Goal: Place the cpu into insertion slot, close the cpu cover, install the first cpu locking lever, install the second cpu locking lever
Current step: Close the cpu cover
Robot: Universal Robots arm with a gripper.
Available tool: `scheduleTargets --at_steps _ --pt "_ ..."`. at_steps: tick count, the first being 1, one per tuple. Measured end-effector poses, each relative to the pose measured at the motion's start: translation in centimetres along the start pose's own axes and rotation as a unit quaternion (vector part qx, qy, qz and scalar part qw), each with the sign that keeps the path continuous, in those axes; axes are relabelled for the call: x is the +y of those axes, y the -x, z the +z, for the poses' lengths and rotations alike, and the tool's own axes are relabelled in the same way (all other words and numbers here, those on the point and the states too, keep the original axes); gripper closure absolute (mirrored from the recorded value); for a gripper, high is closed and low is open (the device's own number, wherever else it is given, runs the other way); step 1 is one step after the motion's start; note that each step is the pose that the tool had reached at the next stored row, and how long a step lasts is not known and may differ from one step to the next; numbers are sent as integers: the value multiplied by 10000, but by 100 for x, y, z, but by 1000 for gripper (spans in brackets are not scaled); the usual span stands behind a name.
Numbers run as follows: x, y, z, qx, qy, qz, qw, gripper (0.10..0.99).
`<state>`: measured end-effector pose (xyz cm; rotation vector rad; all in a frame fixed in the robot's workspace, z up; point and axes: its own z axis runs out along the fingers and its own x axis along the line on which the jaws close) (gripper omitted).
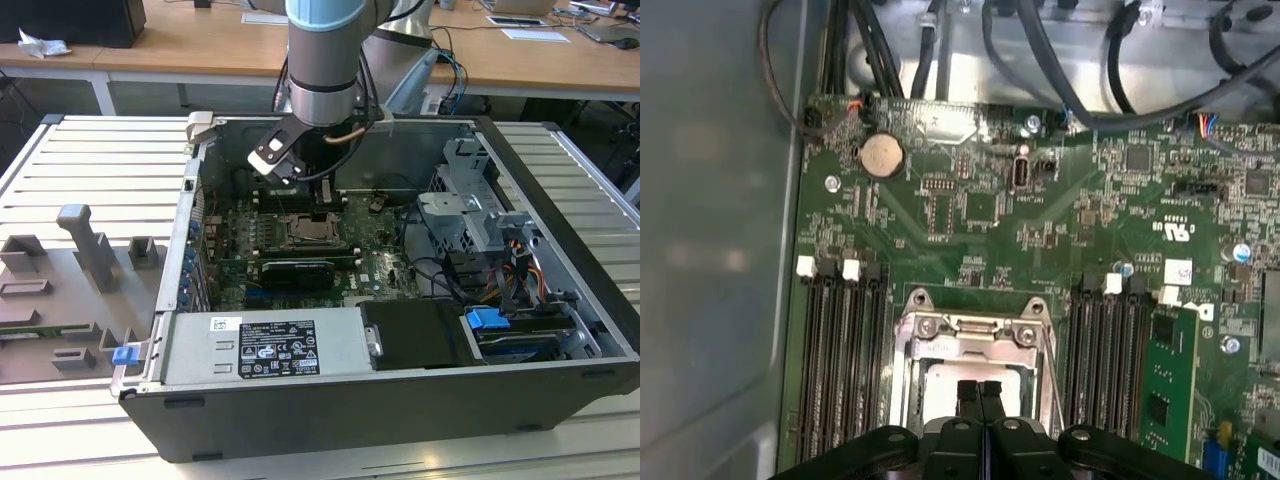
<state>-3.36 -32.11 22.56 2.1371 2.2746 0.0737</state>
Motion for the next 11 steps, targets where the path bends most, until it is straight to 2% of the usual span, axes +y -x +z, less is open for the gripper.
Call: scheduleTargets --at_steps 5,8,11 --pt "-109 -7 23 1 0 -3 10000 980" --pt "-217 -12 62 1 0 -18 10000 980" --pt "-243 -13 107 1 0 -29 10000 980"
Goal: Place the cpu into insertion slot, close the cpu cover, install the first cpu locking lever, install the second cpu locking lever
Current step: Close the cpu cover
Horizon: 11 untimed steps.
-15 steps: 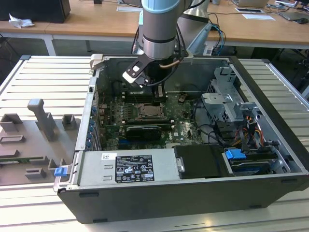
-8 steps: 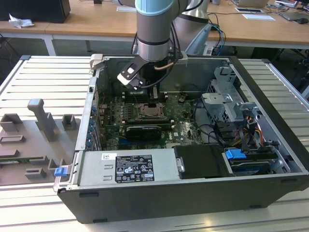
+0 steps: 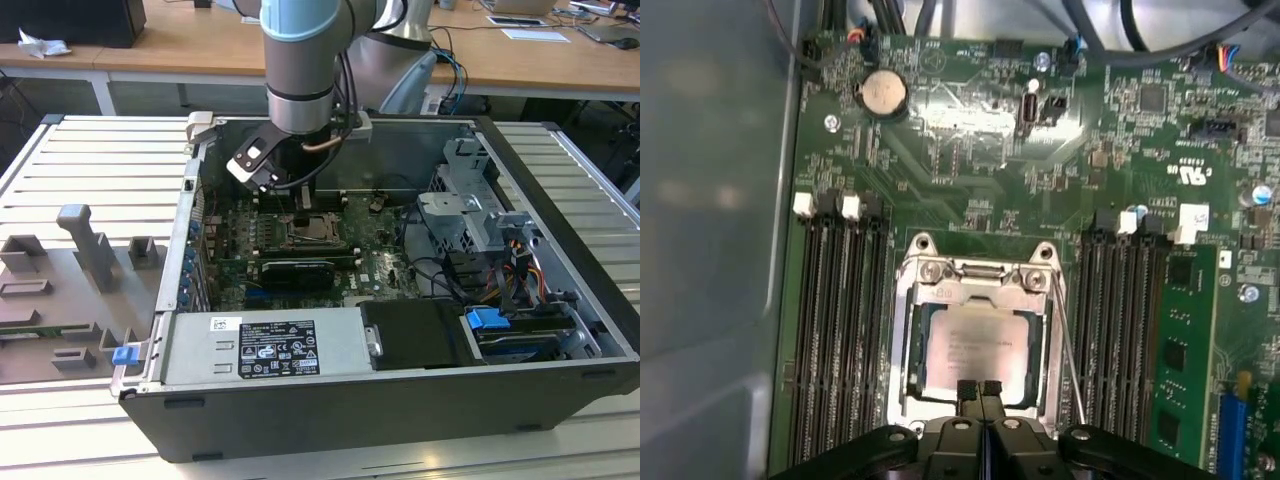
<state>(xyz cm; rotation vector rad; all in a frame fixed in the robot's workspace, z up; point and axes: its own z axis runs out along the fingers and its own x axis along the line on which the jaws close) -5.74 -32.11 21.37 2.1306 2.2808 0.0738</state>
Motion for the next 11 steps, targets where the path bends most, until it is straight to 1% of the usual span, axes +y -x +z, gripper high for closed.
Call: scheduleTargets --at_steps 6,7,8,10,11 --pt "-6 2 94 -3 -3 0 10000 980" --pt "-6 2 94 -3 -2 0 10000 980" --pt "-3 -1 77 6 4 0 10000 980" --pt "-1 -1 21 0 0 0 10000 980" --pt "4 -1 9 1 1 -1 10000 980"
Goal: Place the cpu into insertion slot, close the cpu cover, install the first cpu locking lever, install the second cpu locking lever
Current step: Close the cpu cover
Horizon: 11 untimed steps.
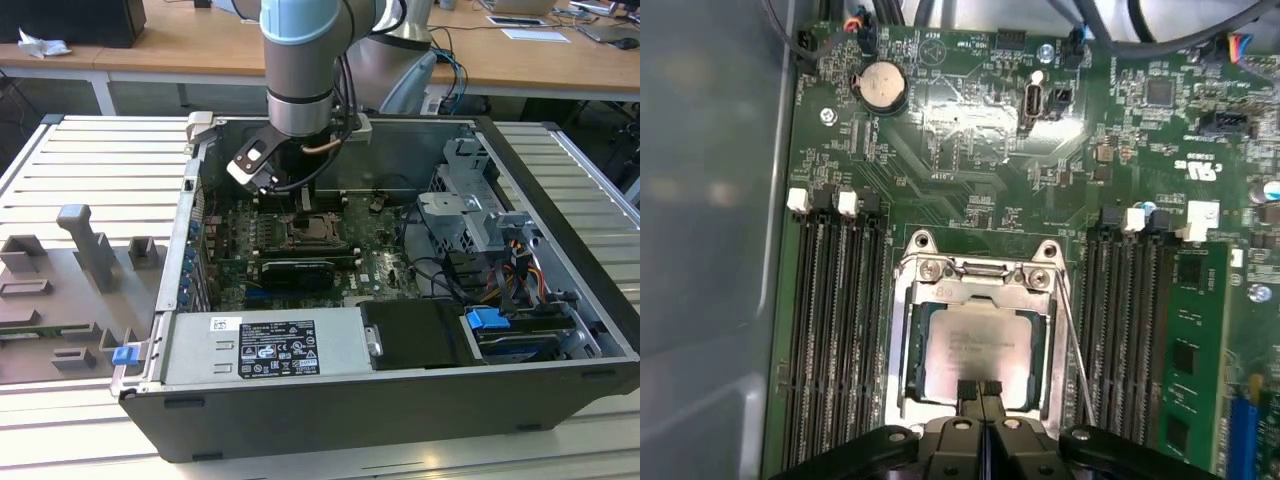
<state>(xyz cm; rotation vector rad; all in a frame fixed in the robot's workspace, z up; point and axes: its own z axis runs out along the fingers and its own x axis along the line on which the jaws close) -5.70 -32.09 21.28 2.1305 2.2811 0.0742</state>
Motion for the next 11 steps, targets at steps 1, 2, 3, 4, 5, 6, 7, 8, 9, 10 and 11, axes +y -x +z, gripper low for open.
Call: scheduleTargets --at_steps 1,2,3,4,5,6,7,8,9,10,11 --pt "25 1 1 0 -4 1 10000 980" --pt "42 3 1 -1 -6 1 10000 980" --pt "62 4 2 0 -7 1 10000 980" --pt "77 6 3 -1 -8 0 10000 980" --pt "96 7 3 -1 -8 0 10000 980" --pt "106 8 4 -1 -8 1 10000 980" --pt "114 8 5 0 -8 1 10000 980" --pt "121 9 5 -1 -8 1 10000 980" --pt "126 9 5 -1 -8 1 10000 980" --pt "135 9 6 -1 -8 1 10000 980" --pt "144 10 6 -1 -9 1 10000 980"
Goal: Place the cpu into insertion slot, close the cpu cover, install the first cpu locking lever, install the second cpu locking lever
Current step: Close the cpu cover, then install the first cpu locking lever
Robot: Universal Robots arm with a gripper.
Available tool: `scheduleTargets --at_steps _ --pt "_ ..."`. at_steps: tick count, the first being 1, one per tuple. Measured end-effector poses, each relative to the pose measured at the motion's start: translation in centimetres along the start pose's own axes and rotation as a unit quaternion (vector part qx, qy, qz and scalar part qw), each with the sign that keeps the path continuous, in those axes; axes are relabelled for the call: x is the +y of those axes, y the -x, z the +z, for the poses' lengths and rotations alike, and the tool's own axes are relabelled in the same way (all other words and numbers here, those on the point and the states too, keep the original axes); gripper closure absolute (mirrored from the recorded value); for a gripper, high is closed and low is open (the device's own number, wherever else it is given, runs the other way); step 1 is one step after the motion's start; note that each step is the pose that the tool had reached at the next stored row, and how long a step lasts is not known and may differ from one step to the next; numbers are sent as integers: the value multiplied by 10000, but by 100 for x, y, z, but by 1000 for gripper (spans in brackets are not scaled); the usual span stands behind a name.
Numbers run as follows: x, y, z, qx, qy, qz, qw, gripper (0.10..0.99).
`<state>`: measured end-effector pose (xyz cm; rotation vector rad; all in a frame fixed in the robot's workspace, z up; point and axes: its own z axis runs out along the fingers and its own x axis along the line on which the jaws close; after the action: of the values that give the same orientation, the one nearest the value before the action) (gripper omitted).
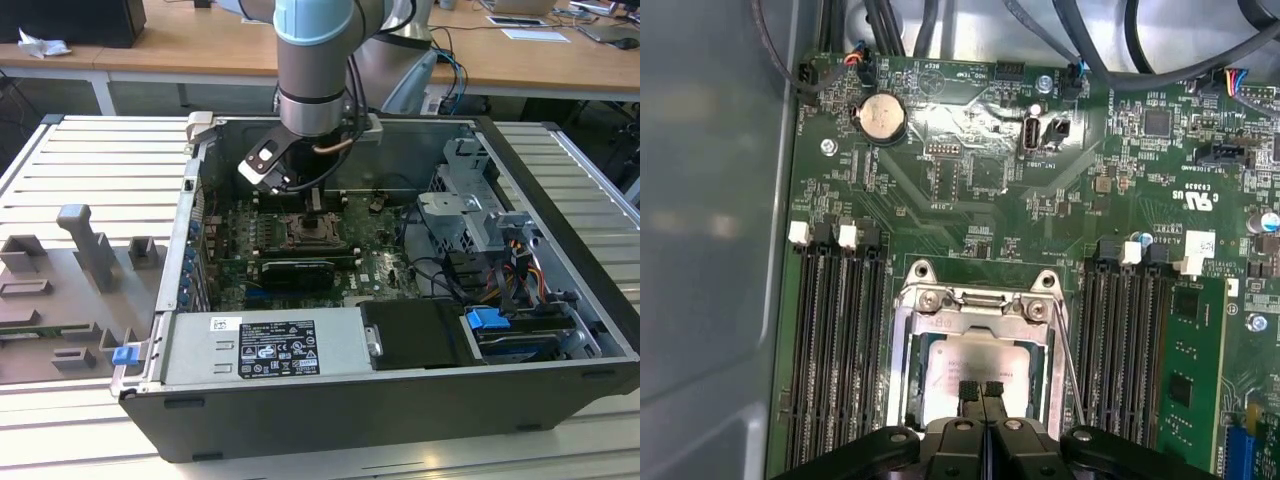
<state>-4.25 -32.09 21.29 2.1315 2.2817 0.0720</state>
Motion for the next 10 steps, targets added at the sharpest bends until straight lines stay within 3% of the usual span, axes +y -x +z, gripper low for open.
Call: scheduleTargets --at_steps 10 --pt "18 1 -31 0 0 0 10000 980"
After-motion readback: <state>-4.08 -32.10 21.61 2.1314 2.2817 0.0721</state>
